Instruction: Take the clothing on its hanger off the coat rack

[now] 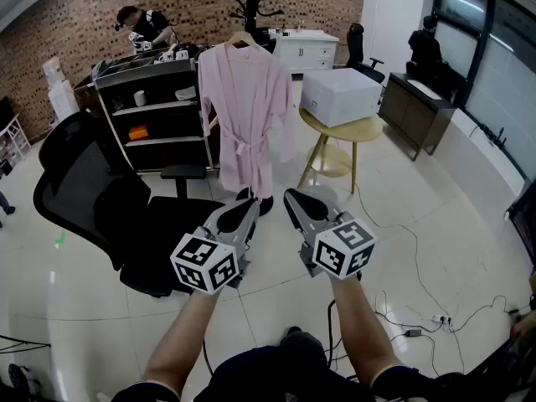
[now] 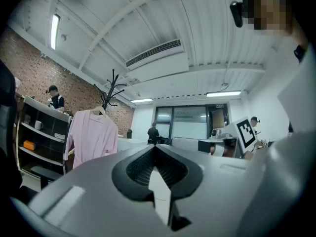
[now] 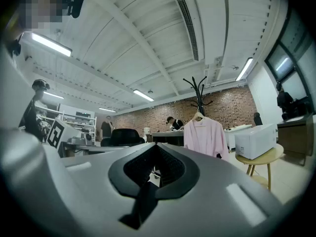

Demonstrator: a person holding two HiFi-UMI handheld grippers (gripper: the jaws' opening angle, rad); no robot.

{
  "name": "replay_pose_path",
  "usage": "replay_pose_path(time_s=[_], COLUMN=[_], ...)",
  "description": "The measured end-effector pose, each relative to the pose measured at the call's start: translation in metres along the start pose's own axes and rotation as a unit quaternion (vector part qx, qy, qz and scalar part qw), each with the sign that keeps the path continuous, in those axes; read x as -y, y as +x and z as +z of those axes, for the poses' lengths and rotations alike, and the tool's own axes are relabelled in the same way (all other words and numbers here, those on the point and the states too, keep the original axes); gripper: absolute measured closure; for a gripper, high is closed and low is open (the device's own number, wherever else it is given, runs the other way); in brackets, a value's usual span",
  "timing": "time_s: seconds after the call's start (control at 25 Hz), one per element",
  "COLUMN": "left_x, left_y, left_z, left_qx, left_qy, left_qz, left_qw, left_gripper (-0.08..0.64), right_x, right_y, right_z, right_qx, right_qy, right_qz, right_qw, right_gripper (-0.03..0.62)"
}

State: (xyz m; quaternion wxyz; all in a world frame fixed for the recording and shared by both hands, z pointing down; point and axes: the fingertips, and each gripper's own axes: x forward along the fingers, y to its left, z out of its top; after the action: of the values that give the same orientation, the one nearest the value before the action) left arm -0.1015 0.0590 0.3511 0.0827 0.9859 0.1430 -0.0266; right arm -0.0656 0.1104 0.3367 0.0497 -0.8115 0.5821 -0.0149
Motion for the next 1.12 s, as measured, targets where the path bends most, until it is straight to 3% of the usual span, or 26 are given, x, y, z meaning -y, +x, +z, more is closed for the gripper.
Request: replay_pose_path(time_s=[0.88, 1.12], left_x=[-0.021, -0.047], left_y=[0.152, 0.181], left_z=[0.0, 0.006], left_qx=[0.002, 0.005], left_qy=[0.019, 0.023], left_qz=[0.067, 0.063], left_qw=[0.9976, 0.9978], left_gripper=[0.548, 0.548], right_x=[0.152, 0.178], right_y=[0.026, 0.056], right_z=[0.027, 0.03], right_qx=[0.002, 0.005], right_qy=[-0.014, -0.018], right_qz=[0.063, 0.064], right_qw=[0.998, 0.998], right_gripper=[0.591, 0.591])
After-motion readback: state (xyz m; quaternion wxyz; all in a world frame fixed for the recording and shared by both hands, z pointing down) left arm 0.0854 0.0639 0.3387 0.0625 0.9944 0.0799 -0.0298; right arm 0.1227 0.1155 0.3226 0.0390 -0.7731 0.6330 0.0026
